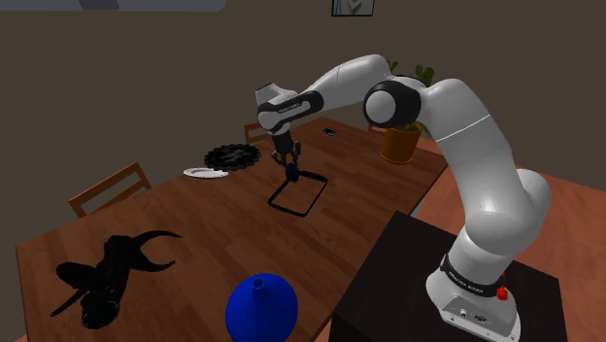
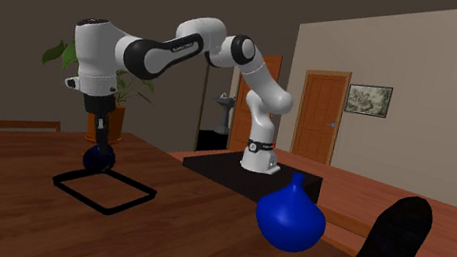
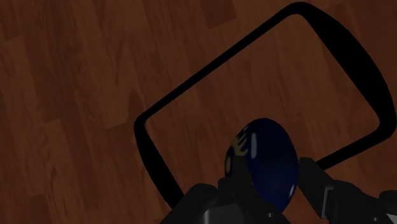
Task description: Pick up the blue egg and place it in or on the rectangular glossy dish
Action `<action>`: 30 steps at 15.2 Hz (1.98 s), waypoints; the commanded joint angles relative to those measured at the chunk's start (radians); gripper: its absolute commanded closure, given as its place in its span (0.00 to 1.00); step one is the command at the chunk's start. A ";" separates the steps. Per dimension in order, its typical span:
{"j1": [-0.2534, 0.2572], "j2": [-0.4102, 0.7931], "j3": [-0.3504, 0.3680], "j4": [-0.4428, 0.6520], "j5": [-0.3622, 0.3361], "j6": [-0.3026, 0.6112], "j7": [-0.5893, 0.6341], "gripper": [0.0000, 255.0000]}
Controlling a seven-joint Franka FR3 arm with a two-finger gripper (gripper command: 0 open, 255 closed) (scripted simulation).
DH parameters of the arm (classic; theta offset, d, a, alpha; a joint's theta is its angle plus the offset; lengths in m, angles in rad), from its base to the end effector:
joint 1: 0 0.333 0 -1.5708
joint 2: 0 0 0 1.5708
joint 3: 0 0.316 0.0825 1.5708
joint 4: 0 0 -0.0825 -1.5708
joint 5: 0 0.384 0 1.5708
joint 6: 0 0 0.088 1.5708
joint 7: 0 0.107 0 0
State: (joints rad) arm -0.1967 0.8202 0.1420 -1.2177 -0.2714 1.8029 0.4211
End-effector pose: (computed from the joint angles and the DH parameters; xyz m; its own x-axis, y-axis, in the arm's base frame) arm 0.7246 -0.0883 0.2688 0.8973 -0.4148 -0.1511 -0.3786 -0.8991 0.2200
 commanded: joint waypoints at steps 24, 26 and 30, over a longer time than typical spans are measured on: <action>0.019 0.036 0.001 0.104 0.003 -0.067 -0.002 0.00; 0.019 0.036 0.001 0.104 0.003 -0.067 -0.002 0.00; 0.019 0.036 0.001 0.104 0.003 -0.067 -0.002 0.00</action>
State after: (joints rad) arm -0.1775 0.8566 0.1430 -1.1136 -0.2683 1.7359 0.4189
